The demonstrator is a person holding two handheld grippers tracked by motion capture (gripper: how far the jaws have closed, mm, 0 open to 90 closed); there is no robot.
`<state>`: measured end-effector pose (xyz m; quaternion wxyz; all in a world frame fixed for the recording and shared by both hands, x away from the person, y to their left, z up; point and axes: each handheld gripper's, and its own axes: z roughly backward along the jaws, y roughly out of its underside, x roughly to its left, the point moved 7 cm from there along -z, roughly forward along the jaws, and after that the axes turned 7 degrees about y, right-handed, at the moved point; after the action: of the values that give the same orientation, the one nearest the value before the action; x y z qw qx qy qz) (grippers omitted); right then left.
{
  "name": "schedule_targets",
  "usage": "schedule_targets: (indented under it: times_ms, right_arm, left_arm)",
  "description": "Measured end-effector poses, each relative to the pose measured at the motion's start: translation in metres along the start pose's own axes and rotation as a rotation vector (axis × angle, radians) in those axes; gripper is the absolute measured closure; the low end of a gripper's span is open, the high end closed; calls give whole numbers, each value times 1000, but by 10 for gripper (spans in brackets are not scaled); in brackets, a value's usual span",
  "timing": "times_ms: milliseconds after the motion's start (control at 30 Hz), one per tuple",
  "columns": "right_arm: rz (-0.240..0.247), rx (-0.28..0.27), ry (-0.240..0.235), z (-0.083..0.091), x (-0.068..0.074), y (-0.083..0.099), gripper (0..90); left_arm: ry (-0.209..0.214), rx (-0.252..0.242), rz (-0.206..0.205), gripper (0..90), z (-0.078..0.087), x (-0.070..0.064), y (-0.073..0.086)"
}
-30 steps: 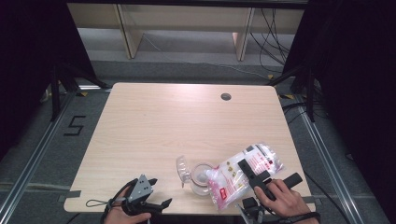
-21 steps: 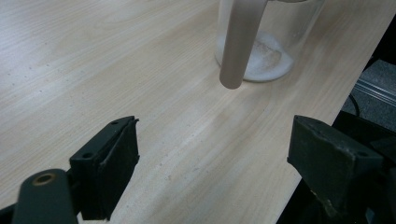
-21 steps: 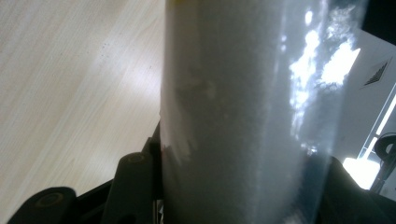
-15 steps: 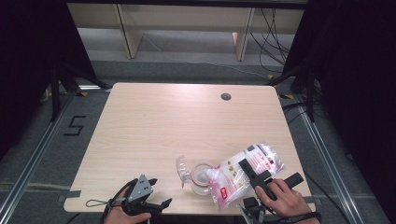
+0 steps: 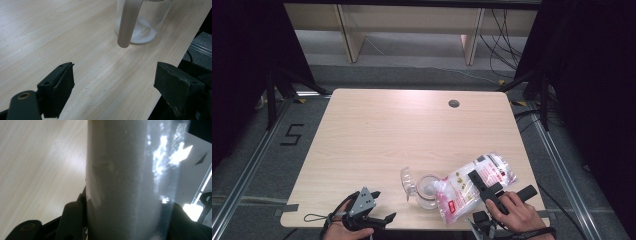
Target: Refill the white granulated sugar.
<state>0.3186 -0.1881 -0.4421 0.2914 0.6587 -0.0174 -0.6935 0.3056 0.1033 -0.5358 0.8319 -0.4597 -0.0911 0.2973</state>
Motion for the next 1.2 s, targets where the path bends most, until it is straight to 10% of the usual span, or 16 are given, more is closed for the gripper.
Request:
schedule_targets:
  times_ms: [1200]
  right_arm:
    - [-8,-4,11,2,-2,1,574]
  left_arm:
    - [2,4,-3,158,0,-1,0]
